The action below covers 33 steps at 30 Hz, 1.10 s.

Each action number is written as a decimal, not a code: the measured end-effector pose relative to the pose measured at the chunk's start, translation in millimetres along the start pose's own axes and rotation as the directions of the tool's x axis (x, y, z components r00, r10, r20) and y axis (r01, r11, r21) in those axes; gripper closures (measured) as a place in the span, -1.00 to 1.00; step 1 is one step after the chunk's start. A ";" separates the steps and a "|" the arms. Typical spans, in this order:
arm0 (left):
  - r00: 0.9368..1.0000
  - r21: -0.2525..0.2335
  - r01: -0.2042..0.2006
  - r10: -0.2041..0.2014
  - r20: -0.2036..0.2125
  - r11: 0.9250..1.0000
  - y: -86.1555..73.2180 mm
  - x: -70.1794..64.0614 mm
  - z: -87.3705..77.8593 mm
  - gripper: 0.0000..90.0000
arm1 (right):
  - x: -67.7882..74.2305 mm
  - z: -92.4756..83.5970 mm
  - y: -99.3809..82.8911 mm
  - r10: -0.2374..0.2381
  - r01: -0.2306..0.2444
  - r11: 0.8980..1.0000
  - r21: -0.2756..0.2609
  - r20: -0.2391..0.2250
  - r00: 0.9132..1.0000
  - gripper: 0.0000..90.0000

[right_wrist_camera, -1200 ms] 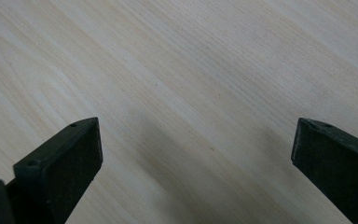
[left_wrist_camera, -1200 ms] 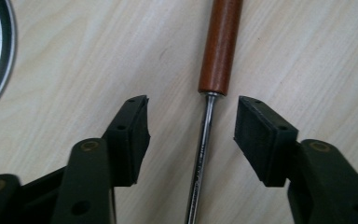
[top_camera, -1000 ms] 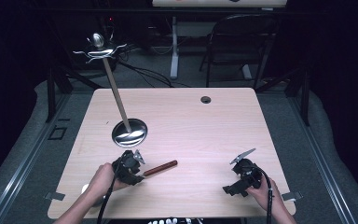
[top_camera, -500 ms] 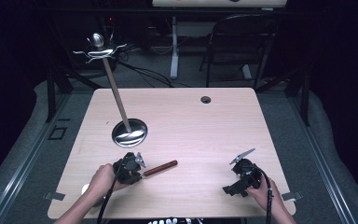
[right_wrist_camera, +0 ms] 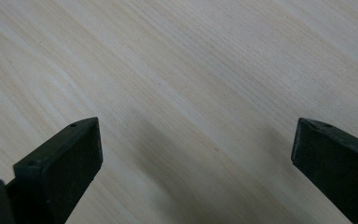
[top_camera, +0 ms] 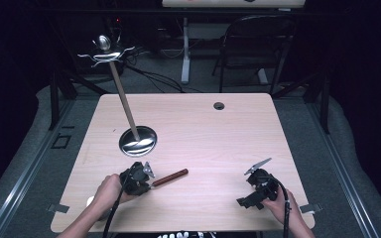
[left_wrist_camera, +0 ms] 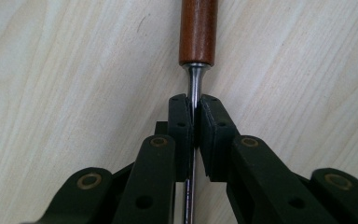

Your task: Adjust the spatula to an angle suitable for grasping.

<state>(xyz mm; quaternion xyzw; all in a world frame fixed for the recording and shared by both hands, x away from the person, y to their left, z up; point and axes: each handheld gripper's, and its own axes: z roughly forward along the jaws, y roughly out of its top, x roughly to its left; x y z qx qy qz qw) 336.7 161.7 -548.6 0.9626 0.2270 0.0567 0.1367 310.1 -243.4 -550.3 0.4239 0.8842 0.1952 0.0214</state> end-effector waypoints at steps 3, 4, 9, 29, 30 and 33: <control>1.000 -0.006 -0.010 0.010 -0.007 1.000 -0.6 -0.1 -0.5 0.86 | 0.0 0.3 -0.1 0.003 -0.003 1.000 -0.003 0.001 1.000 -0.97; 1.000 -0.006 -0.012 0.012 -0.008 1.000 -0.6 -0.1 -0.9 0.86 | 0.0 0.5 -0.1 0.002 -0.002 1.000 -0.003 0.001 1.000 -0.97; 0.999 -0.029 -0.022 0.021 -0.023 0.999 -2.0 -0.5 -4.9 0.87 | -0.1 0.2 -0.1 0.000 0.000 1.000 0.000 -0.002 1.000 -0.96; 0.995 -0.203 0.018 -0.038 -0.096 0.979 -22.6 6.4 -31.5 0.87 | -1.1 -1.1 -1.3 0.013 -0.013 1.000 -0.016 -0.002 1.000 -0.97; 0.995 -0.203 0.019 -0.039 -0.097 0.979 -24.0 7.1 -33.2 0.87 | -1.4 -1.0 -1.2 0.012 -0.012 1.000 -0.015 0.001 1.000 -0.96; 0.993 -0.207 0.022 -0.045 -0.110 0.978 -27.9 8.9 -36.5 0.88 | -1.7 -1.0 -1.0 0.010 -0.010 1.000 -0.013 -0.002 1.000 -0.97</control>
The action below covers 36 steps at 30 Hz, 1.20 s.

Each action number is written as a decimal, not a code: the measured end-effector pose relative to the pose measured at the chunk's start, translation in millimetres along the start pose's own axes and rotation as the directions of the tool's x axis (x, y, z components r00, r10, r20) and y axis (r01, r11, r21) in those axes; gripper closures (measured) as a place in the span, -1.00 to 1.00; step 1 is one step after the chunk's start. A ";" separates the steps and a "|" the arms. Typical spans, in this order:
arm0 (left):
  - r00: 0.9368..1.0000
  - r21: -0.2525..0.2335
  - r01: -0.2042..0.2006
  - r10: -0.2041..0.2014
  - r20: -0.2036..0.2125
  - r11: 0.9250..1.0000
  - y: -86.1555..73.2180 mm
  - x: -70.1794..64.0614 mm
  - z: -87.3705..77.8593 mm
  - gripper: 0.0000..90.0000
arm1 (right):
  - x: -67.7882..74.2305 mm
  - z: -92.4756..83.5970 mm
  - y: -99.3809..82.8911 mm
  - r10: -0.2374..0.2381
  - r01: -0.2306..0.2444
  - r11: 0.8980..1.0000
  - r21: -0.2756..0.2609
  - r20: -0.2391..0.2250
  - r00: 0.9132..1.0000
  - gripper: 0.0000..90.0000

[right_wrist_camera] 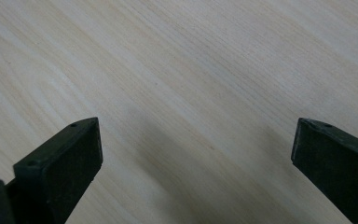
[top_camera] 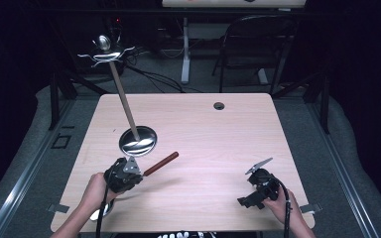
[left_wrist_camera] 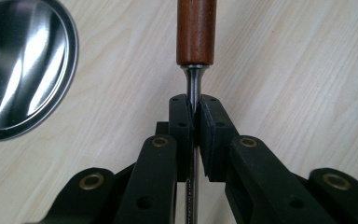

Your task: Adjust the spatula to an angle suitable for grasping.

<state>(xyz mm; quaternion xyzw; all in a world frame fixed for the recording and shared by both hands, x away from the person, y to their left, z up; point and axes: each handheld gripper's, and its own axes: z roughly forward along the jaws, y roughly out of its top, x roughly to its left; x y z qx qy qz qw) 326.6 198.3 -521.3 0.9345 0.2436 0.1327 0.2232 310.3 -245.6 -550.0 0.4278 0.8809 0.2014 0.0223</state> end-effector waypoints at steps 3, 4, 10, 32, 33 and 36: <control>1.000 -0.032 0.022 -0.023 -0.004 0.999 -3.0 2.8 -4.5 0.88 | 0.1 0.8 -0.7 0.008 -0.008 1.000 -0.012 0.001 1.000 -0.97; 0.999 -0.049 0.034 -0.034 -0.007 0.998 -4.2 4.1 -6.1 0.88 | -0.1 0.6 -0.7 0.006 -0.006 1.000 -0.009 0.002 1.000 -0.97; 0.998 -0.067 0.059 -0.060 -0.025 0.996 -8.7 10.1 -14.2 0.88 | -0.4 0.2 -0.3 0.000 0.000 1.000 -0.001 -0.002 1.000 -0.97; 0.994 -0.111 0.084 -0.092 -0.066 0.990 -16.0 12.5 -35.9 0.88 | -0.6 0.0 0.3 -0.001 0.001 1.000 0.000 0.007 1.000 -0.97; 0.993 -0.115 0.086 -0.094 -0.068 0.990 -16.4 12.9 -37.9 0.88 | -0.5 -0.1 0.2 0.000 0.000 1.000 -0.002 0.000 1.000 -0.97; 0.992 -0.127 0.089 -0.099 -0.075 0.988 -17.7 14.3 -41.7 0.88 | -0.5 0.2 0.3 0.000 0.000 1.000 -0.002 0.004 1.000 -0.97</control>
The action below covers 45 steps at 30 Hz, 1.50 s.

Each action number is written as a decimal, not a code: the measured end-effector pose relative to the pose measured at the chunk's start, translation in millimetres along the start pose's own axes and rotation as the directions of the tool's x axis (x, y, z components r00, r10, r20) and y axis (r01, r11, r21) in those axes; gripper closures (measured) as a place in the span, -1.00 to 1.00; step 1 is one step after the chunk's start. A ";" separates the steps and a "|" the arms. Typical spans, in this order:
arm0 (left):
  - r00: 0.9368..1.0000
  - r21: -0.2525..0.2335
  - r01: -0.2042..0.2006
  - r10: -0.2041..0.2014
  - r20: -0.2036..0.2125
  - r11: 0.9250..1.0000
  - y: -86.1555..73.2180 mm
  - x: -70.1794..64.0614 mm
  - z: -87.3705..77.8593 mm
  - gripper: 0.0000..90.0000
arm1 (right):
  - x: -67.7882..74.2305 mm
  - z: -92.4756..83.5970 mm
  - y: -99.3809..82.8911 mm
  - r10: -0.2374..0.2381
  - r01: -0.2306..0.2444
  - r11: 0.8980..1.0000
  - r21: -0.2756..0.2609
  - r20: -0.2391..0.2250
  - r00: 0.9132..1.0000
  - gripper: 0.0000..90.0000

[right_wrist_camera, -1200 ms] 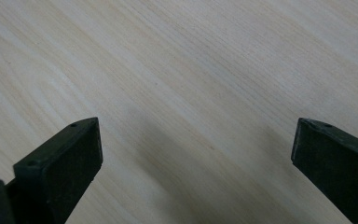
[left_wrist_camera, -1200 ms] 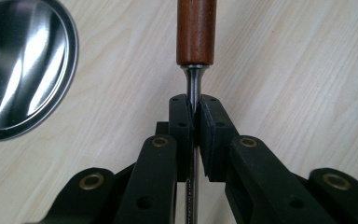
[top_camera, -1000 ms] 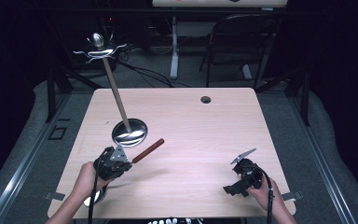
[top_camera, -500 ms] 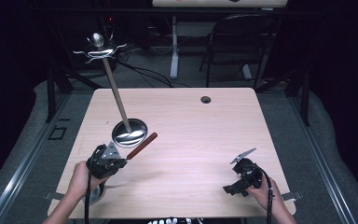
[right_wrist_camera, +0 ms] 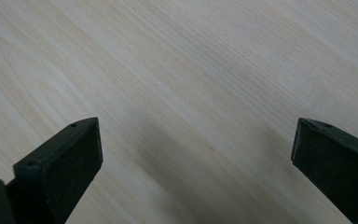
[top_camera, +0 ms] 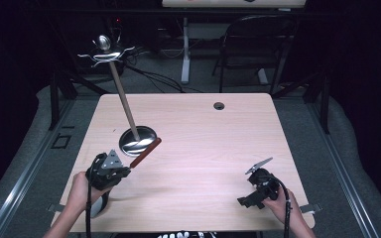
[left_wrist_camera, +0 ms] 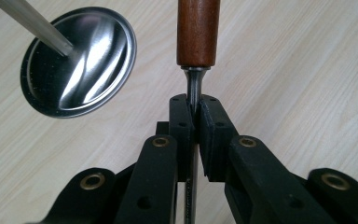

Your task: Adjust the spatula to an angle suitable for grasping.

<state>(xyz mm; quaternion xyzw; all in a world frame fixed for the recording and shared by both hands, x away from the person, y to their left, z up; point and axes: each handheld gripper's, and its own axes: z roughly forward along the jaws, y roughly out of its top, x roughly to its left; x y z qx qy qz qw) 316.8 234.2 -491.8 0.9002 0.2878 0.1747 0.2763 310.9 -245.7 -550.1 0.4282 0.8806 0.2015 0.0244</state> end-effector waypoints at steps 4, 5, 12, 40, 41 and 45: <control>1.000 -0.027 0.015 -0.015 -0.016 1.000 -1.6 4.2 -5.6 0.89 | -0.9 1.3 0.3 0.004 -0.004 1.000 0.003 -0.010 1.000 -0.97; 1.000 -0.030 0.017 -0.018 -0.018 0.999 -1.8 5.0 -6.2 0.88 | -1.0 1.7 0.2 0.007 -0.007 1.000 -0.001 -0.010 1.000 -0.97; 0.999 -0.055 0.038 -0.040 -0.032 0.998 -2.4 8.2 -12.7 0.89 | -1.0 1.1 0.3 0.006 -0.006 1.000 0.002 -0.009 1.000 -0.97; 0.980 -0.353 0.139 -0.179 -0.082 0.925 -7.2 29.3 -57.9 0.88 | 0.0 -0.6 0.7 -0.003 0.003 1.000 0.004 0.006 1.000 -0.97; 0.979 -0.360 0.143 -0.185 -0.085 0.922 -7.4 30.6 -58.4 0.88 | 0.1 -0.7 0.7 -0.004 0.004 1.000 0.004 0.006 1.000 -0.97; 0.974 -0.375 0.155 -0.205 -0.097 0.914 -8.3 35.2 -60.3 0.88 | 1.9 1.1 0.6 0.014 -0.014 1.000 -0.016 -0.006 1.000 -0.97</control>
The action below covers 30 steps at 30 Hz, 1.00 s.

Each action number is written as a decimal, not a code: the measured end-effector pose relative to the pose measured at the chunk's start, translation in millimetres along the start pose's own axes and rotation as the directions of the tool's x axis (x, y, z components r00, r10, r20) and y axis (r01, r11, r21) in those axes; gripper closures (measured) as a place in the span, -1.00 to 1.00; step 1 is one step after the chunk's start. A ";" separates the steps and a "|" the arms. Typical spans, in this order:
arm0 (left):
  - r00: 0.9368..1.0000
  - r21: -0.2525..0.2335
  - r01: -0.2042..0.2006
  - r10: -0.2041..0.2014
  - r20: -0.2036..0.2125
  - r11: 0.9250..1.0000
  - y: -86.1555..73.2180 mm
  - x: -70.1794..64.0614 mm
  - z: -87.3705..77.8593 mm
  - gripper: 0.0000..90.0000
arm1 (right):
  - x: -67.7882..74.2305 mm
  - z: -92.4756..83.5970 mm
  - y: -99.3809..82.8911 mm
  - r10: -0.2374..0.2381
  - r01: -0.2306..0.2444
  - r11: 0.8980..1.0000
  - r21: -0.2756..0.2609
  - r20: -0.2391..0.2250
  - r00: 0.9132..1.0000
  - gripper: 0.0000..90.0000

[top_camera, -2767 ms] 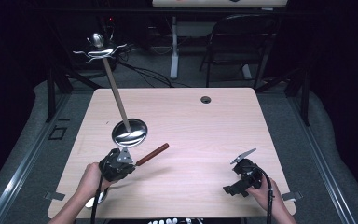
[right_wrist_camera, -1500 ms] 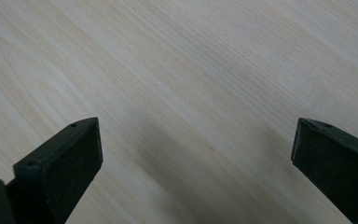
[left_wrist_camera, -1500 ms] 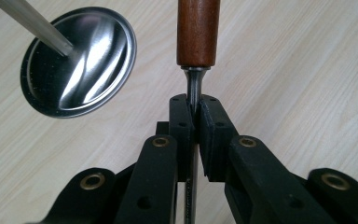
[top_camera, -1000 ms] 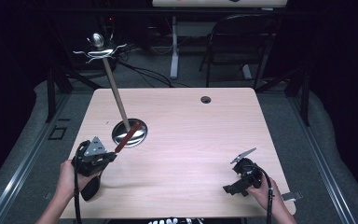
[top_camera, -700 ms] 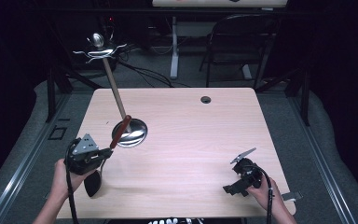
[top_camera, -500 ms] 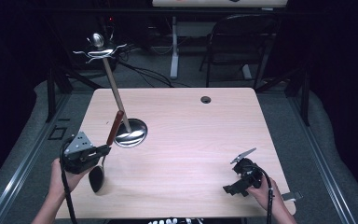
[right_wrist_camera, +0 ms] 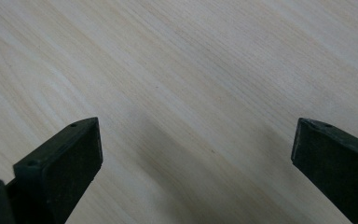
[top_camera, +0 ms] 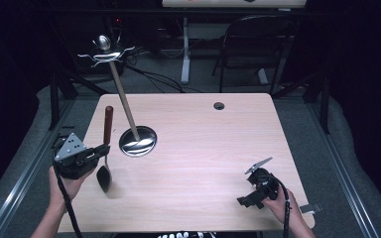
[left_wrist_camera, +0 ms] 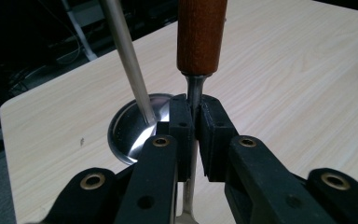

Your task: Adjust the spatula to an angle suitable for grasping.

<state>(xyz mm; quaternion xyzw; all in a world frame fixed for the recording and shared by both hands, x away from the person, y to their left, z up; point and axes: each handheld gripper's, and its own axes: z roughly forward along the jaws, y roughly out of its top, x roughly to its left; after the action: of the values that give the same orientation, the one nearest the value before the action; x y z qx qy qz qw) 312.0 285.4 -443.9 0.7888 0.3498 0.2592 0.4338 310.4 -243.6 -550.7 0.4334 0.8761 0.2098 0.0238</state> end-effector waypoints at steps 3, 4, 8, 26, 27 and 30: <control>1.000 -0.005 0.001 -0.001 -0.015 1.000 -0.5 1.8 0.3 0.88 | -1.0 -1.4 0.7 -0.017 0.017 1.000 0.017 -0.002 1.000 -0.97; 1.000 -0.005 0.001 -0.001 -0.015 1.000 -0.5 1.8 0.3 0.88 | 0.4 0.8 -0.8 0.011 -0.011 1.000 -0.016 0.003 1.000 -0.97; 0.999 -0.014 0.007 -0.007 -0.035 1.000 0.7 6.0 0.1 0.88 | 0.2 0.3 0.0 0.005 -0.005 1.000 -0.003 0.003 1.000 -0.97; 0.996 -0.067 0.034 -0.039 -0.078 0.997 4.1 17.0 -3.8 0.88 | 1.9 2.1 5.5 -0.025 0.024 0.999 0.032 0.028 0.999 -0.97; 0.996 -0.065 0.036 -0.041 -0.078 0.997 4.1 17.9 -3.9 0.88 | 2.5 3.3 5.6 -0.020 0.019 1.000 0.020 0.029 0.999 -0.97; 0.996 -0.068 0.038 -0.043 -0.076 0.997 3.8 21.0 -2.4 0.88 | 2.1 3.5 7.7 -0.038 0.036 0.998 0.044 0.027 0.999 -0.97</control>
<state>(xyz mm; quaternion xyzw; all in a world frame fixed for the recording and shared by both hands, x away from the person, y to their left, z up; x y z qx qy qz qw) 324.5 301.5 -437.2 0.7562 0.3735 0.2920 0.4511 315.6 -236.6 -550.6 0.4203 0.8879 0.1845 0.0304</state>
